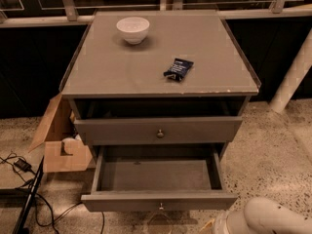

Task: Close middle drawer

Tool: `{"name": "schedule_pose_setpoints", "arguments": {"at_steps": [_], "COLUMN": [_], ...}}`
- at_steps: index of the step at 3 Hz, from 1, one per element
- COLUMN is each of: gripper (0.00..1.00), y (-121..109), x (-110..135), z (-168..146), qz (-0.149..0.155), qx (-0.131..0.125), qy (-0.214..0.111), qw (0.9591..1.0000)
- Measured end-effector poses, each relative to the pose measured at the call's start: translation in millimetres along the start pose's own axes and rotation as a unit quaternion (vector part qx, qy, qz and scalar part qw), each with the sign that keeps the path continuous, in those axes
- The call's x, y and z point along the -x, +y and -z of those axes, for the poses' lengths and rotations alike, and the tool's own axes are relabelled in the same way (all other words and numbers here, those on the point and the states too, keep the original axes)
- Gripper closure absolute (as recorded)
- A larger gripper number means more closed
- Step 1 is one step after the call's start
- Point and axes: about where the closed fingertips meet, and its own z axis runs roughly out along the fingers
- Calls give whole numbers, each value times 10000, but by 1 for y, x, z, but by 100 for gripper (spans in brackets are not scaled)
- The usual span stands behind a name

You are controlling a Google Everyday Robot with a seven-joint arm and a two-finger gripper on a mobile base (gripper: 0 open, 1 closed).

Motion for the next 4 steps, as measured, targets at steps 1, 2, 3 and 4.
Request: {"name": "schedule_pose_setpoints", "arguments": {"at_steps": [1,2,3,4], "gripper": [100,100,100,100], "y": [0,-6,-18,-31], "x": [0,-1,6,25], "z": [0,-14,-35,-52], "qz": [0,328,1067,2032], "qx": [0,-70,-431,-927], "qy": [0,-3,-295,-752], "qw": [10000,9994,9929,9718]}}
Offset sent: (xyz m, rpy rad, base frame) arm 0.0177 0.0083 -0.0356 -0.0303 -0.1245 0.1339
